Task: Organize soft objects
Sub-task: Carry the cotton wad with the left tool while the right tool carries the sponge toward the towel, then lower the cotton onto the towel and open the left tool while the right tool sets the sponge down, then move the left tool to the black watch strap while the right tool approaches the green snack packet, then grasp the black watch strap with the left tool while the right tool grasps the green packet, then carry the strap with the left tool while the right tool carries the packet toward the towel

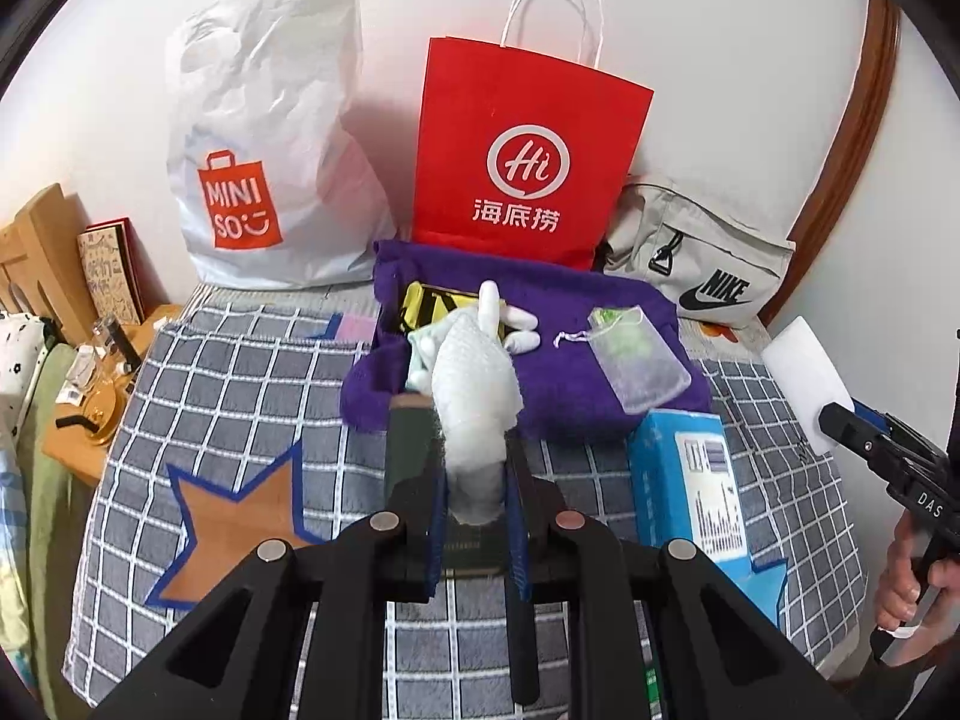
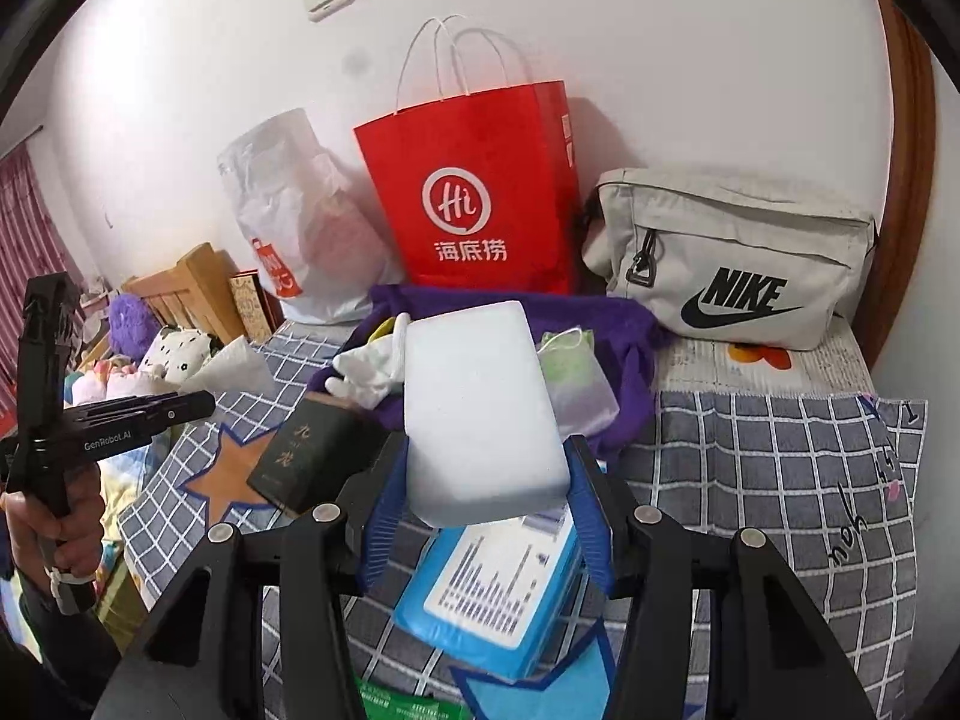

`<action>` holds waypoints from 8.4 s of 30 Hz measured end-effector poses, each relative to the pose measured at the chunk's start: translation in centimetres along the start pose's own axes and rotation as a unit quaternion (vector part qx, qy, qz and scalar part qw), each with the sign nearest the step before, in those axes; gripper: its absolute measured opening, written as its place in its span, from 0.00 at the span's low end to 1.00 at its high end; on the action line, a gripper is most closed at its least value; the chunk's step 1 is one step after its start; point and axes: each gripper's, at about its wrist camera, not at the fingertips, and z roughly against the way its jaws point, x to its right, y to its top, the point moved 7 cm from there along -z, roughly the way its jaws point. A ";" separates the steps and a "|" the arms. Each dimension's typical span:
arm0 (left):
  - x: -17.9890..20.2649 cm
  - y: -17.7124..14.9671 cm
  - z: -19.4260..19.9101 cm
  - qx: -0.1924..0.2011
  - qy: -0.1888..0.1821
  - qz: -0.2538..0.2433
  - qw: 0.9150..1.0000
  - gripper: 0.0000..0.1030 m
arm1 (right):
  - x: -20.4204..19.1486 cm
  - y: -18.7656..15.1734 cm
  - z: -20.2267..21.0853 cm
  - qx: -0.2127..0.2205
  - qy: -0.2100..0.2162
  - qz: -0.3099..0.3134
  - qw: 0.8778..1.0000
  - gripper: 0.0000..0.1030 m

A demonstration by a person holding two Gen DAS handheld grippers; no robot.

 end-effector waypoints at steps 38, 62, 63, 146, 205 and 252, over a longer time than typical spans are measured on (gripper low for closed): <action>-1.6 6.3 -11.2 -0.037 -0.013 0.032 0.999 0.17 | 2.8 3.4 -16.2 -0.093 0.034 0.021 0.995 0.50; -1.6 9.8 -20.0 -0.071 -0.027 0.037 0.996 0.17 | 4.2 1.1 -19.9 -0.136 0.030 0.049 0.989 0.51; -1.7 9.8 -20.1 -0.073 -0.028 0.036 0.996 0.17 | 4.2 1.1 -20.1 -0.136 0.032 0.046 0.989 0.51; 2.2 -12.5 -2.3 -0.065 -0.007 0.003 0.998 0.49 | -6.0 -19.7 -1.9 -0.121 0.017 0.037 0.992 0.71; -0.1 -13.6 -6.8 -0.114 -0.006 0.018 0.993 0.49 | -8.5 -20.8 -5.8 -0.136 0.066 0.283 0.947 0.54; 3.2 -14.2 -4.9 -0.060 -0.032 -0.058 0.996 0.19 | -3.5 -19.6 0.2 -0.075 0.012 0.058 0.995 0.21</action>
